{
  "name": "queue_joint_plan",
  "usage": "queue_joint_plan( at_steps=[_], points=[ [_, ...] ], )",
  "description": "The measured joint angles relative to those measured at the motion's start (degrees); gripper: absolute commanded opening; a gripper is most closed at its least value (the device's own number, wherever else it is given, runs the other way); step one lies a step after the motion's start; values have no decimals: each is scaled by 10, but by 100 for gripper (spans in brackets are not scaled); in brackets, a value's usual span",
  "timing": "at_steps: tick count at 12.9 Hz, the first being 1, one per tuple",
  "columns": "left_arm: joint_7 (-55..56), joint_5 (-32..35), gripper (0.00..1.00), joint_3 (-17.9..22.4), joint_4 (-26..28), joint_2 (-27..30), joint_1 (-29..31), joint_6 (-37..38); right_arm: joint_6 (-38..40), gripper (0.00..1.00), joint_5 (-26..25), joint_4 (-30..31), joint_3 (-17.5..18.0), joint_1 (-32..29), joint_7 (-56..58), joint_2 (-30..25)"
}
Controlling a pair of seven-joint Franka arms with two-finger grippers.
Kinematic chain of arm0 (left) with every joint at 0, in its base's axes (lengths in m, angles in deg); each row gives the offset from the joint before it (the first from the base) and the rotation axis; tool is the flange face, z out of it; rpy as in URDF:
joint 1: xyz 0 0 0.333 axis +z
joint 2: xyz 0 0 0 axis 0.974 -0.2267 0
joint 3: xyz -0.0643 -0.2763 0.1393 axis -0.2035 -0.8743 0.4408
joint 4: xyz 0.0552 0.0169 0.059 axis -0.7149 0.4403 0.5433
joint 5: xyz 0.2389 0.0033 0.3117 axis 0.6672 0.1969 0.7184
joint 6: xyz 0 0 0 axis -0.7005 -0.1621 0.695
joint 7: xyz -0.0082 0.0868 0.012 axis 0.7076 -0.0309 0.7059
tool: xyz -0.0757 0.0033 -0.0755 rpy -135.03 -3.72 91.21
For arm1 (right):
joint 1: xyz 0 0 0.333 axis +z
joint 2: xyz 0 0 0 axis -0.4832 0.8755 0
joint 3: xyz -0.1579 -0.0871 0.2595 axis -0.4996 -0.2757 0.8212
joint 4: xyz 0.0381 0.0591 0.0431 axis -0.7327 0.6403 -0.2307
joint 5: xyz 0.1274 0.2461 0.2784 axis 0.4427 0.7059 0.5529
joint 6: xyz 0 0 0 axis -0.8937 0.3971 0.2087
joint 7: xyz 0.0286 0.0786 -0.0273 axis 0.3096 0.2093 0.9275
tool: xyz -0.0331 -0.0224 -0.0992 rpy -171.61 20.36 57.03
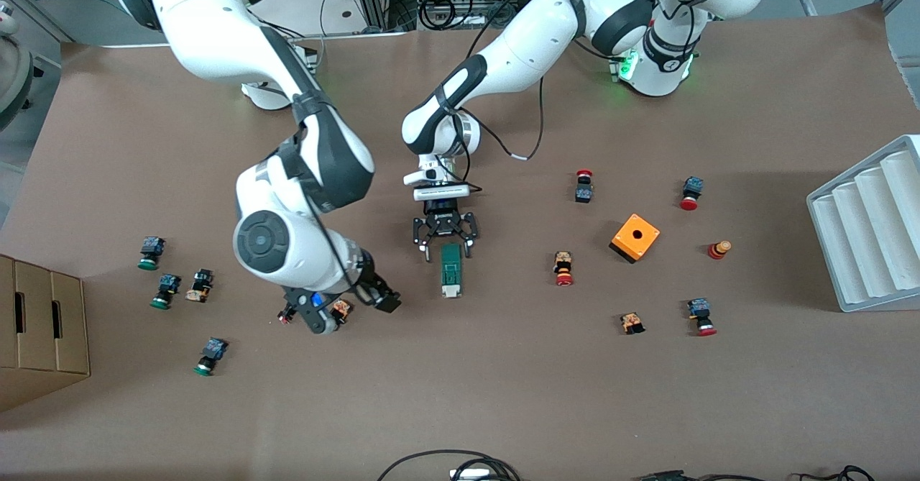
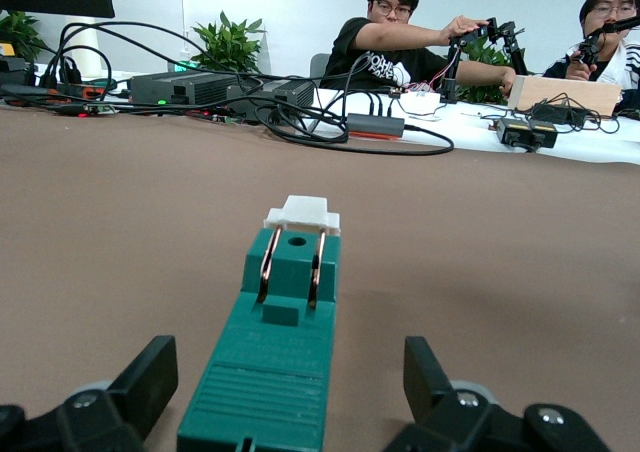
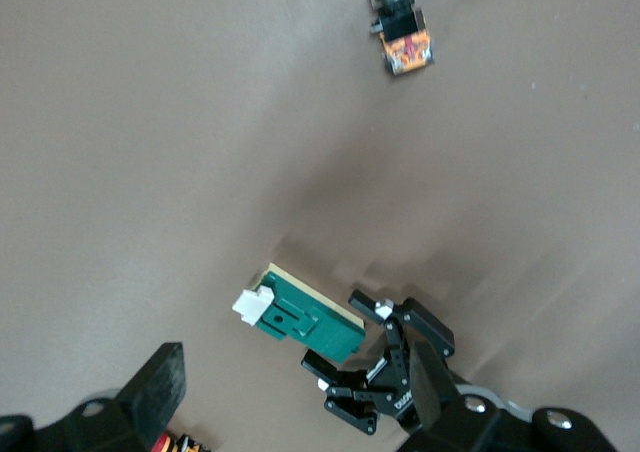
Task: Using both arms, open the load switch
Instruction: 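Position the right gripper above the white lever of the switch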
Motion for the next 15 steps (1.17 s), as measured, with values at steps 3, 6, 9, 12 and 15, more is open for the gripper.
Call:
queue_joint_plan(
  at_steps=[3, 6, 9, 12, 15],
  points=[
    [0, 0, 100, -1, -3, -4, 0, 0, -11, 99, 4, 0, 4, 10, -66, 13],
    [0, 0, 100, -11, -7, -4, 0, 3, -28, 99, 7, 0, 17, 11, -110, 23],
    [0, 0, 100, -21, -7, -5, 0, 20, -39, 99, 7, 0, 20, 12, -138, 27],
    [0, 0, 99, -29, -7, -5, 0, 29, -47, 99, 8, 0, 23, 16, -156, 34],
    [0, 0, 98, -30, -7, -5, 1, 30, -68, 99, 15, 0, 24, 21, -178, 46]
  ],
)
